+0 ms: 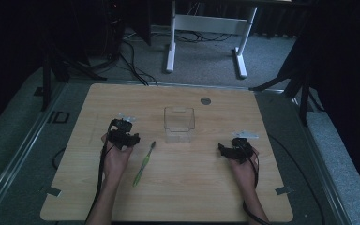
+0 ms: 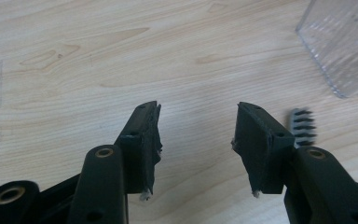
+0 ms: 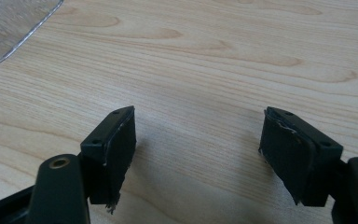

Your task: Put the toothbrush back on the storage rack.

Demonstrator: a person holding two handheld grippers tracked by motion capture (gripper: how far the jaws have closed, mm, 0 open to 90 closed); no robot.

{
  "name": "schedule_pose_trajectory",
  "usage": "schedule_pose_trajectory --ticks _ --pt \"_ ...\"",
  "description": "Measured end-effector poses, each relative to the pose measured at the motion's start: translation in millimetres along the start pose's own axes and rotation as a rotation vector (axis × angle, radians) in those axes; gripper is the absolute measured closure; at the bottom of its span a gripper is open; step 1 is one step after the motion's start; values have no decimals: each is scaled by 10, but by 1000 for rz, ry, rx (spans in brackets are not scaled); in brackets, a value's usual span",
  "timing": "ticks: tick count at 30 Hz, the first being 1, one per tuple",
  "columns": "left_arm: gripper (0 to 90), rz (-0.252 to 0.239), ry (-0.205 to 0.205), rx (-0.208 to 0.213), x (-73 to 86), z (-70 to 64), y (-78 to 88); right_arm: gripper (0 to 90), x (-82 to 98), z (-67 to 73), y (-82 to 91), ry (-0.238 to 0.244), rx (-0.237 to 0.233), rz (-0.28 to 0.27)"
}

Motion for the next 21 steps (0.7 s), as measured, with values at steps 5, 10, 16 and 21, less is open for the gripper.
schedule_pose_trajectory --ticks 5,10,16,21 --pt "536 11 -4 7 -55 -87 70 267 0 1 0 -1 0 0" --pt "535 21 -4 18 -104 -155 115 267 0 0 0 -1 0 0" --pt "536 44 8 12 -158 -174 135 267 0 0 0 -2 0 0" --pt "548 60 22 32 -169 -178 143 267 0 0 0 -3 0 -1"
Point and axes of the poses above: each handheld gripper's, and its own axes: y roughly backward along the jaws, x roughly out of its underside, z roughly to its left, the point moved 1 cm from there along -y, roughly forward along the jaws, and after that the axes turned 14 degrees about x, right-handed, at the moved point
